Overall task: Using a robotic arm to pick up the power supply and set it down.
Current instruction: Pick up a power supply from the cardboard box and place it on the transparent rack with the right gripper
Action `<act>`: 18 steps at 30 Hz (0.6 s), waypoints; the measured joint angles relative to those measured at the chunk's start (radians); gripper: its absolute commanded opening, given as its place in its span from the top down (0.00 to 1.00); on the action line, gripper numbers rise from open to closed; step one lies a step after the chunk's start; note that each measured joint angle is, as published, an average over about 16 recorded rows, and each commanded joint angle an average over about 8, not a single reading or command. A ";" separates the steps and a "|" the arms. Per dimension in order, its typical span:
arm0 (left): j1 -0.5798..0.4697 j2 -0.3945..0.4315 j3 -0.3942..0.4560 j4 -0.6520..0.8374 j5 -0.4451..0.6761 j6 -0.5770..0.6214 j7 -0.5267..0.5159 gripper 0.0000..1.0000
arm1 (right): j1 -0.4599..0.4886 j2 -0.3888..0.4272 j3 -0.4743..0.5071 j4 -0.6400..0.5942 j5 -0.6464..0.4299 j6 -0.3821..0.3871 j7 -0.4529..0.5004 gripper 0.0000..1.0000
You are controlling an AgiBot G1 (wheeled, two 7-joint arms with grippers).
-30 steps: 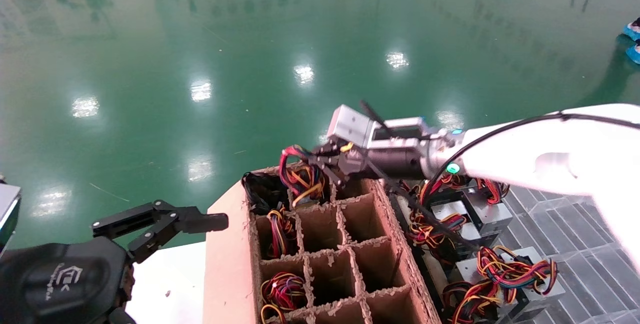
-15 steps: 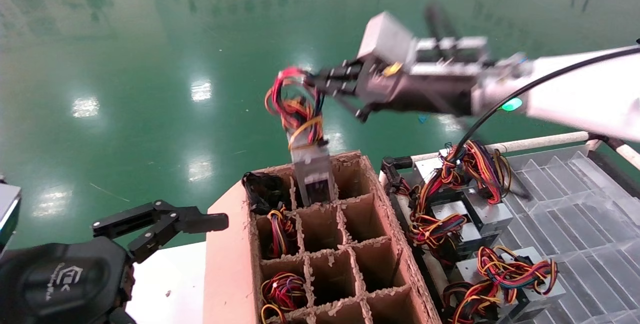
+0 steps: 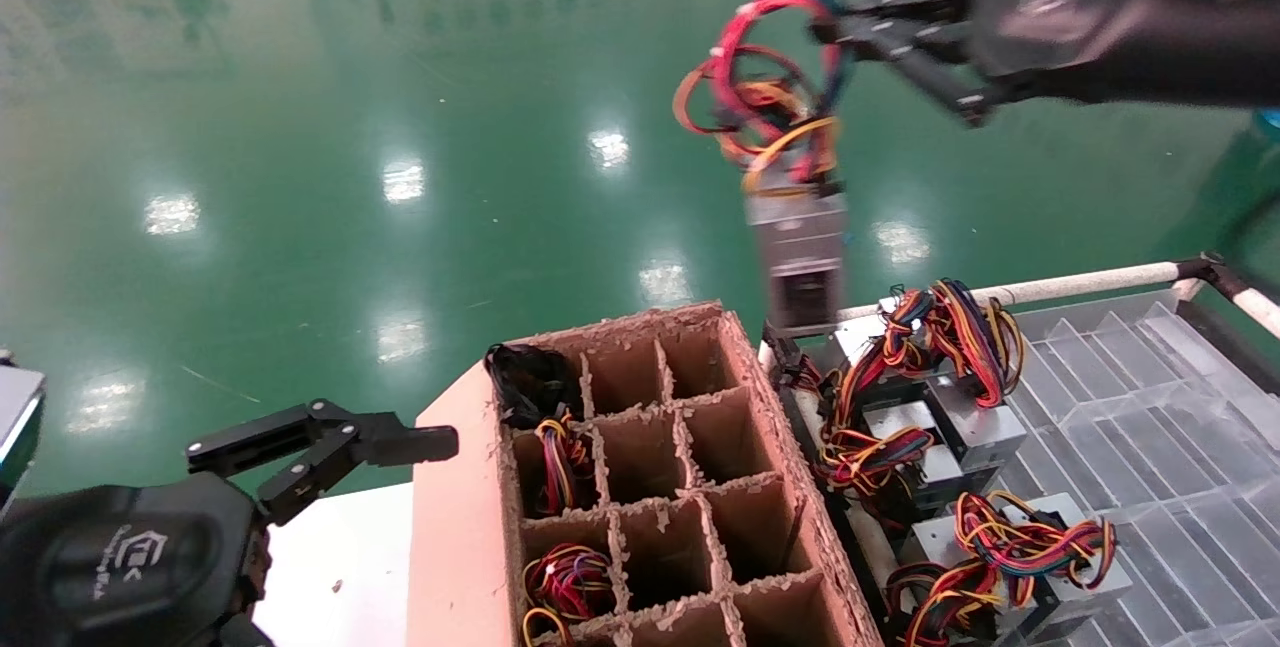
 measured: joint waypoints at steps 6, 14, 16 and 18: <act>0.000 0.000 0.000 0.000 0.000 0.000 0.000 0.00 | 0.002 0.183 0.021 0.169 -0.015 -0.021 0.131 1.00; 0.000 0.000 0.000 0.000 0.000 0.000 0.000 0.00 | -0.032 0.413 0.054 0.304 -0.002 -0.054 0.235 1.00; 0.000 0.000 0.000 0.000 0.000 0.000 0.000 0.00 | -0.047 0.462 0.060 0.320 0.004 -0.061 0.244 1.00; 0.000 0.000 0.000 0.000 0.000 0.000 0.000 0.00 | -0.064 0.506 0.065 0.330 0.012 -0.069 0.247 1.00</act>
